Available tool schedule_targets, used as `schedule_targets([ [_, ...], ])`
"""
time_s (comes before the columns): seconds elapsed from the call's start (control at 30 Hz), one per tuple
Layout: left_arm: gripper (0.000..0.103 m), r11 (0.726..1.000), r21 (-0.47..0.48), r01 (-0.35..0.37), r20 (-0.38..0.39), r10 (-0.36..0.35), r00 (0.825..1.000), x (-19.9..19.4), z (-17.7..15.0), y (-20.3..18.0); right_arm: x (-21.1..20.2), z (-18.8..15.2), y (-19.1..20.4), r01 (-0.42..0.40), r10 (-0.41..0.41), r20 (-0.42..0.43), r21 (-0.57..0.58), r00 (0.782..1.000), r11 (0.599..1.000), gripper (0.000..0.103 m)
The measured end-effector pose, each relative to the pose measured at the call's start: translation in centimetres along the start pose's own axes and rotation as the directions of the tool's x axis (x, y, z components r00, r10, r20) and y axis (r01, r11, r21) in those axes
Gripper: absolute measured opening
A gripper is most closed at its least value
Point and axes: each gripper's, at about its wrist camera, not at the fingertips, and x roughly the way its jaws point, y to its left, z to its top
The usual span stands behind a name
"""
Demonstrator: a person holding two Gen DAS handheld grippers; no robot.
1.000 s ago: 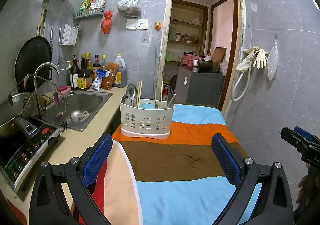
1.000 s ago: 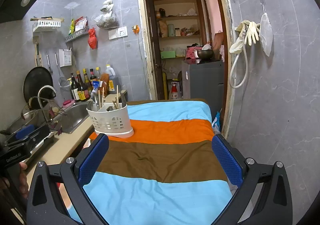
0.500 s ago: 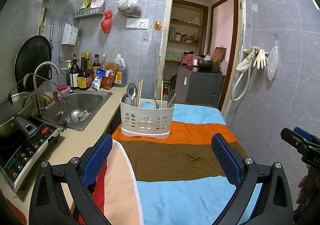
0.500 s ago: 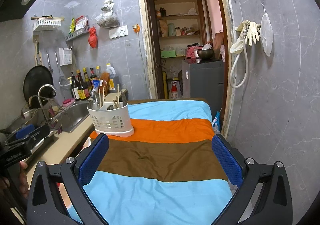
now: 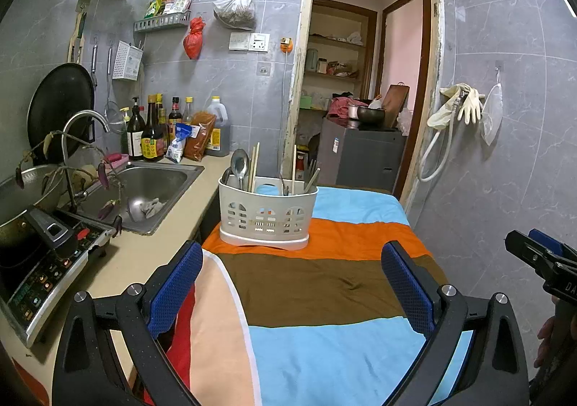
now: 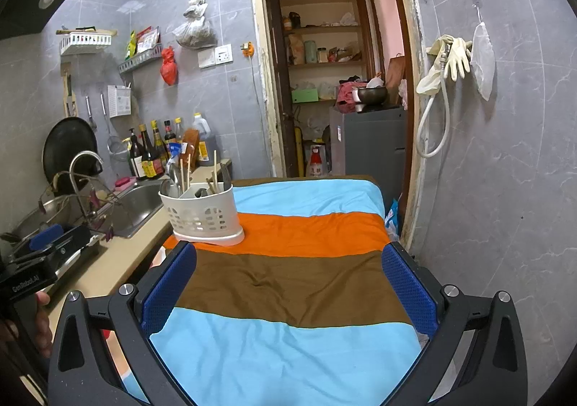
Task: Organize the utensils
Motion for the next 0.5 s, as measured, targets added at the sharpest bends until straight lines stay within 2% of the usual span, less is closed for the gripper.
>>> schedule_targets([
  [0.5,0.097,1.000,-0.001,0.000,-0.001,0.000,1.000,0.06,0.03,0.06,0.01,-0.19,0.27,-0.001,0.001,-0.002,0.004,1.000,1.000,0.103],
])
